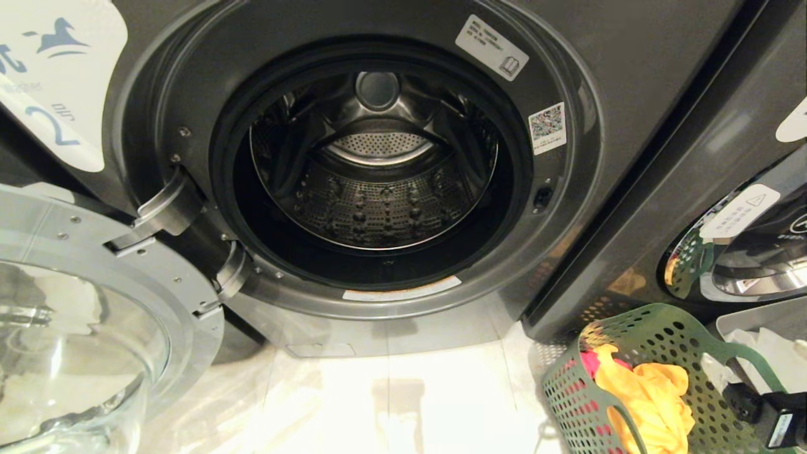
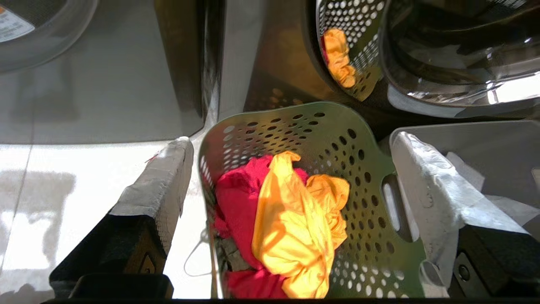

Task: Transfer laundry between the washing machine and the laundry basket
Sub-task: Close the washing machine door with the left hand

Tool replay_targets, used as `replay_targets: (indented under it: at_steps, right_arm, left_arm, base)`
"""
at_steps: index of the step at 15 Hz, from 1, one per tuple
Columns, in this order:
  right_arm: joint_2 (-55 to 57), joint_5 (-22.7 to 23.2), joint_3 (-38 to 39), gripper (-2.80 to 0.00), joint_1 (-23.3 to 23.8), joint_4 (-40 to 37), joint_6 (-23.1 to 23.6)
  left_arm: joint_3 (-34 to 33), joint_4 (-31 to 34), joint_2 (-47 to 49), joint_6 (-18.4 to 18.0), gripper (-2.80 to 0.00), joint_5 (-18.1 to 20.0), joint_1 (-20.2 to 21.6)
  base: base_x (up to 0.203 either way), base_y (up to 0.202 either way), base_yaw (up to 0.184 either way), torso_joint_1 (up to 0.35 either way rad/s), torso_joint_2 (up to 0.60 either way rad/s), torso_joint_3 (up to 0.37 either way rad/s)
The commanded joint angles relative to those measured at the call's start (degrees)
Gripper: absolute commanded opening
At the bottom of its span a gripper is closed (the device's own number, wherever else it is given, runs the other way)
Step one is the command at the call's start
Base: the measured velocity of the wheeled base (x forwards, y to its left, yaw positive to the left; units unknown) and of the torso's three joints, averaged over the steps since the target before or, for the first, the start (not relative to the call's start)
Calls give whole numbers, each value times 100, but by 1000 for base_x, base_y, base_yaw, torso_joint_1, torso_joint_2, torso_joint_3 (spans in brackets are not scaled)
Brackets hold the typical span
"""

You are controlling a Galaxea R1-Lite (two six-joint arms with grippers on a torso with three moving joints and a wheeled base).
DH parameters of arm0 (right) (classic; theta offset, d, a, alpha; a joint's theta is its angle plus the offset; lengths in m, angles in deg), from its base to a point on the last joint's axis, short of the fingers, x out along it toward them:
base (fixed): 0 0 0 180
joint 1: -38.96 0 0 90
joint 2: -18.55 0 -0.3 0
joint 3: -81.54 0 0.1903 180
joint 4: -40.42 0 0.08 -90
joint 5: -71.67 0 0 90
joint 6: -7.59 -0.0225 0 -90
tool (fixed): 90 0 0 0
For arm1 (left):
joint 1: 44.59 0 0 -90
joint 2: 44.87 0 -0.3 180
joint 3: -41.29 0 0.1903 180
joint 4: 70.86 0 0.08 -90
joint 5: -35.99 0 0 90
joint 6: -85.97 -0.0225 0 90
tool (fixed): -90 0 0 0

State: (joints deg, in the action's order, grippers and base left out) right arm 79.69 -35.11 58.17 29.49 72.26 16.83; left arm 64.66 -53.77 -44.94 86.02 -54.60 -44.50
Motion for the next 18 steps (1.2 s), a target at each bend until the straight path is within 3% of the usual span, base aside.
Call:
replay_targets:
  at_steps: [1, 4, 6, 11, 13, 15, 16, 18]
  right_arm:
    - [-57, -10, 9, 0, -20, 78, 129]
    - [-301, 23, 9, 0, -21, 72, 162]
    - [-899, 209, 9, 0, -13, -331, 157]
    - [-3407, 686, -57, 0, 302, -4264, 82]
    - [-4351, 1385, -107, 0, 660, -5212, 55]
    - [-4930, 1753, -78, 0, 973, -5587, -38]
    - [-5105, 1760, -46, -280, 1009, -5574, -127]
    - [-5409, 1761, -29, -280, 1000, -5549, -168]
  left_arm:
    - [-229, -5, 7, -3, -280, -3, -1]
    - [-229, -5, 7, 4, -280, -3, -1]
    - [-229, -5, 7, 0, -280, -3, -1]
    - [-229, -5, 7, 4, -280, -3, -1]
    - [-229, -5, 7, 3, -280, -3, -1]
    - [-229, -5, 7, 4, -280, -3, -1]
    - [-229, -5, 7, 4, -280, -3, -1]
    - [-229, -5, 7, 4, -280, -3, -1]
  base:
    - [0, 0, 0, 0, 0, 0]
    - [0, 0, 0, 0, 0, 0]
    - [0, 0, 0, 0, 0, 0]
    - [0, 0, 0, 0, 0, 0]
    - [0, 0, 0, 0, 0, 0]
    - [0, 0, 0, 0, 0, 0]
    - [0, 0, 0, 0, 0, 0]
    - [0, 0, 0, 0, 0, 0]
